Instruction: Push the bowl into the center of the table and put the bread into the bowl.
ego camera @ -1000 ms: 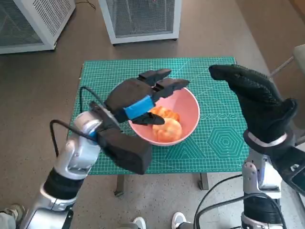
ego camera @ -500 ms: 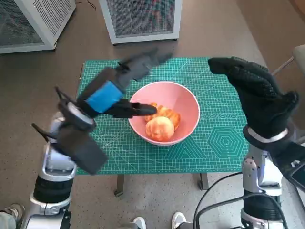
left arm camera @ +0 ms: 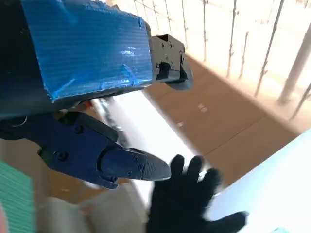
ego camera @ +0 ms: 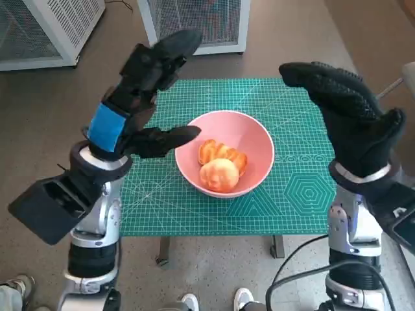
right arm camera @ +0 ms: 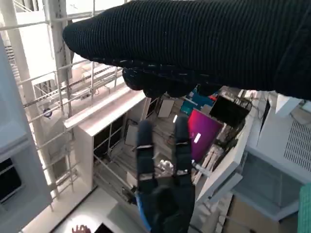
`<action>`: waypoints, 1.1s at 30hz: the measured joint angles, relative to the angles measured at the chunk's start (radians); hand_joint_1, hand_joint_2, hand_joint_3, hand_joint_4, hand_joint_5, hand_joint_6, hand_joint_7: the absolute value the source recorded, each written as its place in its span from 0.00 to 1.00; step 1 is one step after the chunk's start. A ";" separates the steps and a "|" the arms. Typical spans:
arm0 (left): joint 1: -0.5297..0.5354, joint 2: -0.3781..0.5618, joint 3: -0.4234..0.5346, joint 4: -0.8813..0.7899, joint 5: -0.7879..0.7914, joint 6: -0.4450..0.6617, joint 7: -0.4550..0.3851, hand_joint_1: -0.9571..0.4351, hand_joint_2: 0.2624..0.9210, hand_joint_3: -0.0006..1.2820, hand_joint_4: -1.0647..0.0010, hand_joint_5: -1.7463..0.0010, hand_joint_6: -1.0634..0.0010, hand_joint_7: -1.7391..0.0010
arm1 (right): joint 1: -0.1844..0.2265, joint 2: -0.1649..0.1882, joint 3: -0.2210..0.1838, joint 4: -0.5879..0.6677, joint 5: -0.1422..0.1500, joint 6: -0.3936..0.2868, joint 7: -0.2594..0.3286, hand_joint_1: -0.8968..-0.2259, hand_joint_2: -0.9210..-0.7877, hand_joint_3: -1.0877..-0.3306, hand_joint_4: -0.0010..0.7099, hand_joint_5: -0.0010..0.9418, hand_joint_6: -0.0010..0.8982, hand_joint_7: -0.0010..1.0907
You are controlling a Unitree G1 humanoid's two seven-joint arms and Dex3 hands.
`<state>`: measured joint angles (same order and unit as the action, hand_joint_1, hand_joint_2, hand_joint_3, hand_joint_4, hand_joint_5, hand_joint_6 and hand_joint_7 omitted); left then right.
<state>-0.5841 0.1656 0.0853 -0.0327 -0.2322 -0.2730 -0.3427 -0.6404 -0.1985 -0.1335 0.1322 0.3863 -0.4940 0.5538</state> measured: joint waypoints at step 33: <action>0.027 -0.013 0.035 0.054 -0.054 -0.117 -0.028 0.25 1.00 0.27 0.75 1.00 0.89 0.71 | -0.048 0.008 0.028 0.047 -0.041 -0.026 -0.022 0.51 0.00 0.78 0.53 0.00 0.05 0.58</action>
<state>-0.5569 0.1524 0.1201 0.0211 -0.2862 -0.3902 -0.3712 -0.6879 -0.1910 -0.1059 0.1790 0.3450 -0.5204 0.5319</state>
